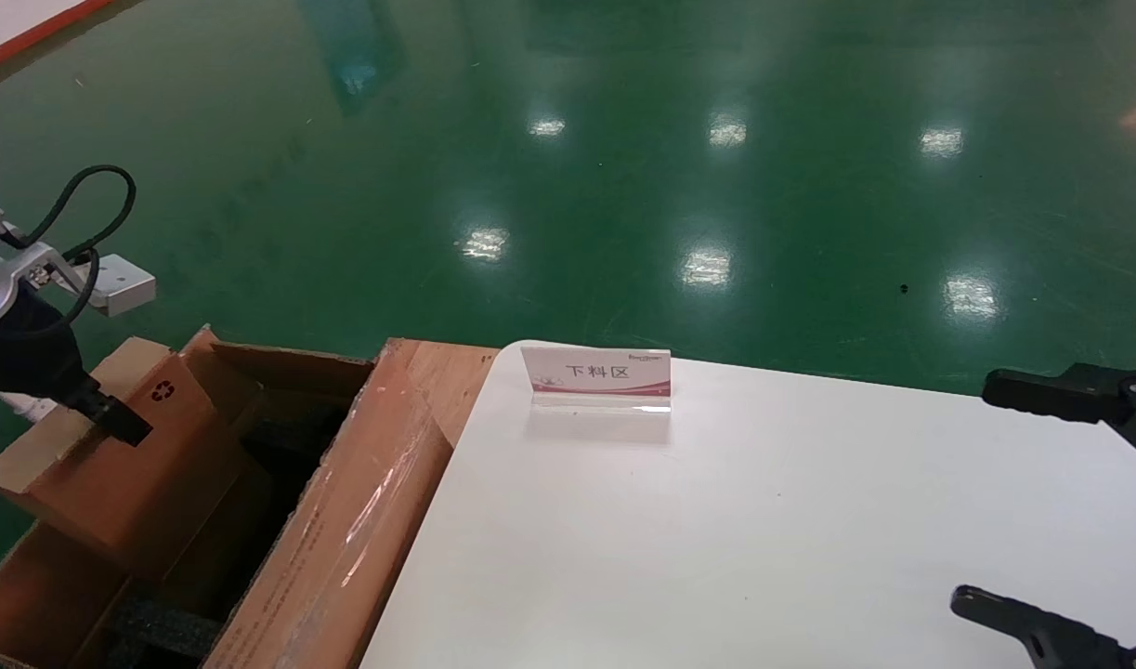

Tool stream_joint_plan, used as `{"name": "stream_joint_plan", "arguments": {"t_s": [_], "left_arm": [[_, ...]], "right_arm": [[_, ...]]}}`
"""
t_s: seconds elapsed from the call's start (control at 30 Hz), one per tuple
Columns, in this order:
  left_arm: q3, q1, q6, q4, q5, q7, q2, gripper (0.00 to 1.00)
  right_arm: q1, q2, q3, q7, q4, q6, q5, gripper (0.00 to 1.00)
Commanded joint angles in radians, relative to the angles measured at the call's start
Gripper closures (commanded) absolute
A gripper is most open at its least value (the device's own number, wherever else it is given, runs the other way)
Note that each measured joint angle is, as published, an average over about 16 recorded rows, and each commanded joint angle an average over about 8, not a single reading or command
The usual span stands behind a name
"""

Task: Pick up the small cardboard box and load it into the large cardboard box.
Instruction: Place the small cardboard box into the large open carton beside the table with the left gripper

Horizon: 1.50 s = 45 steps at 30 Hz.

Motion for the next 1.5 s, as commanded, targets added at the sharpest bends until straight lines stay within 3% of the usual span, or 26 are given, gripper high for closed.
{"name": "stream_joint_plan", "arguments": {"t_s": [0.03, 0.7, 0.77, 0.97, 1.03, 1.5], "left_arm": [[0.001, 0.011, -0.012, 0.005, 0.004, -0.004, 0.001, 1.0], [-0.013, 0.142, -0.062, 0.115, -0.052, 0.047, 0.008, 1.0], [-0.014, 0.156, -0.062, 0.131, -0.058, 0.056, 0.012, 0.92], [-0.017, 0.185, -0.057, 0.165, -0.07, 0.074, 0.023, 0.19], [-0.017, 0.19, -0.057, 0.171, -0.071, 0.077, 0.025, 0.02], [-0.016, 0.186, -0.055, 0.166, -0.071, 0.075, 0.024, 0.0]], "right_arm": [[0.0, 0.0, 0.0, 0.0, 0.0, 0.0, 0.0, 0.0], [0.0, 0.0, -0.001, -0.001, 0.0, 0.001, 0.001, 0.0], [0.0, 0.001, -0.001, -0.001, 0.0, 0.001, 0.001, 0.0], [0.0, 0.001, -0.001, -0.001, 0.0, 0.001, 0.001, 0.0], [0.0, 0.001, -0.001, -0.001, 0.0, 0.001, 0.001, 0.0], [0.0, 0.001, -0.001, -0.001, 0.0, 0.001, 0.001, 0.0]]}}
